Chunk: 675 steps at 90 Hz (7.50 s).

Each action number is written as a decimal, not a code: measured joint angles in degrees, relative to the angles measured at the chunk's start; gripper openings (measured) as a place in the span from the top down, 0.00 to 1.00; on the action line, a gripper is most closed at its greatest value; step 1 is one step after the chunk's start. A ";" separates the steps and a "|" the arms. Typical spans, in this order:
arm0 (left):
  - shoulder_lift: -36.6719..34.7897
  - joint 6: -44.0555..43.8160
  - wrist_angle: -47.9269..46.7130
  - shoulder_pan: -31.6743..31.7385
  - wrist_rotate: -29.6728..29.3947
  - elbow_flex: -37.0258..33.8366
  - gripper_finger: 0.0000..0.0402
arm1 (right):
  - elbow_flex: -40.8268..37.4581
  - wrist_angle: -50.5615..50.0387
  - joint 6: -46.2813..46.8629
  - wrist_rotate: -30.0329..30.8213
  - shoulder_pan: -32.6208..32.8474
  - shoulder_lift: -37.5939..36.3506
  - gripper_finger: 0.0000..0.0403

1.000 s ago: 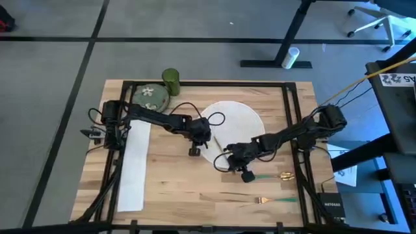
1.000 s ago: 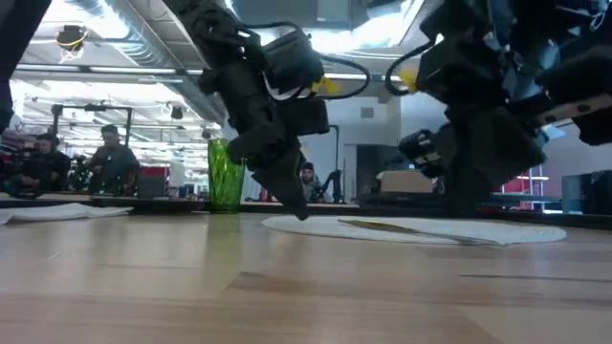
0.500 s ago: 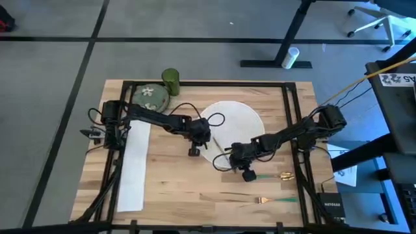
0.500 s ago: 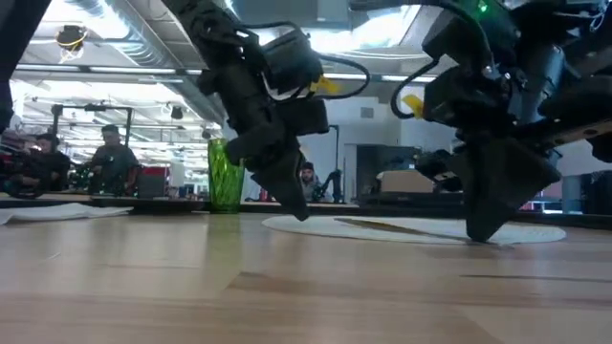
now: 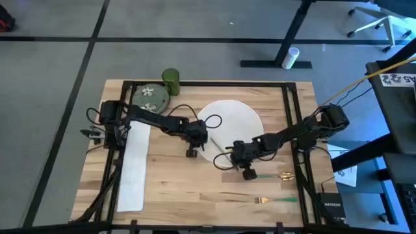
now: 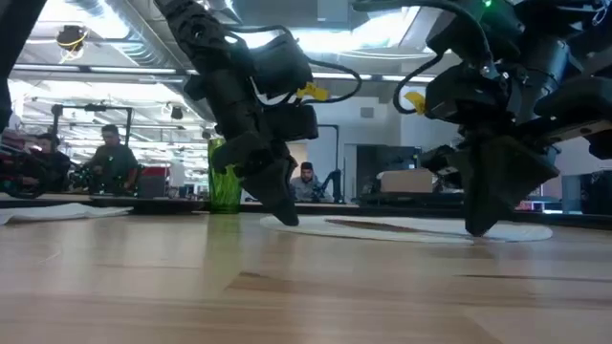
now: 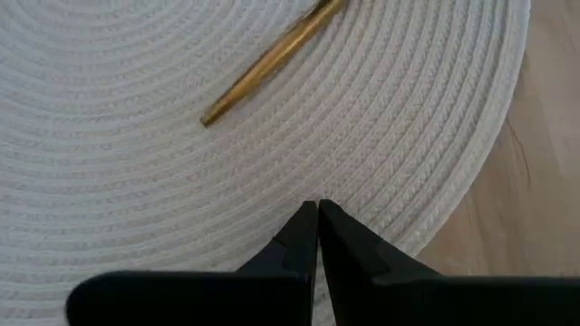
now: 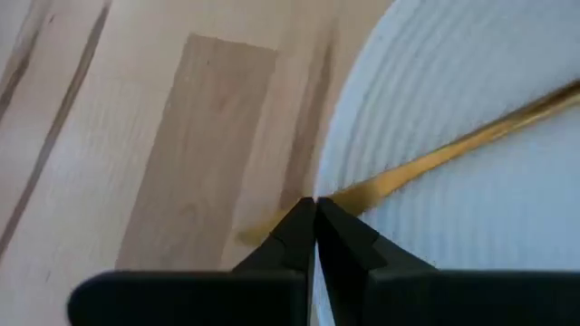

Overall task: Set table place
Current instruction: Put the gold table knife on the white table mat, then adjust the white table mat on the table

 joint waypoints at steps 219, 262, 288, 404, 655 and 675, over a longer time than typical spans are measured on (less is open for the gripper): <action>0.27 -1.82 1.41 -2.69 0.62 -0.14 1.00 | 0.04 -2.09 5.96 -3.61 0.04 -1.76 0.99; 0.27 -1.82 1.36 -2.69 0.73 -0.16 1.00 | 0.04 -4.46 6.51 -5.88 0.04 -1.47 0.99; 0.27 -1.82 1.39 -2.69 0.73 -0.18 1.00 | 0.04 -4.45 6.51 -5.94 0.04 -1.46 0.99; 0.27 -1.80 1.41 -2.69 0.73 -0.18 1.00 | 2.32 -7.61 5.98 -1.24 0.00 0.93 0.99; -0.15 -0.71 -2.70 -3.87 -0.63 -0.18 1.00 | 4.48 -20.62 5.96 9.31 -0.02 -4.01 1.00; -0.15 -0.86 -2.66 -3.85 -0.69 -0.18 1.00 | 4.48 -17.87 5.79 6.59 -0.02 -3.13 1.00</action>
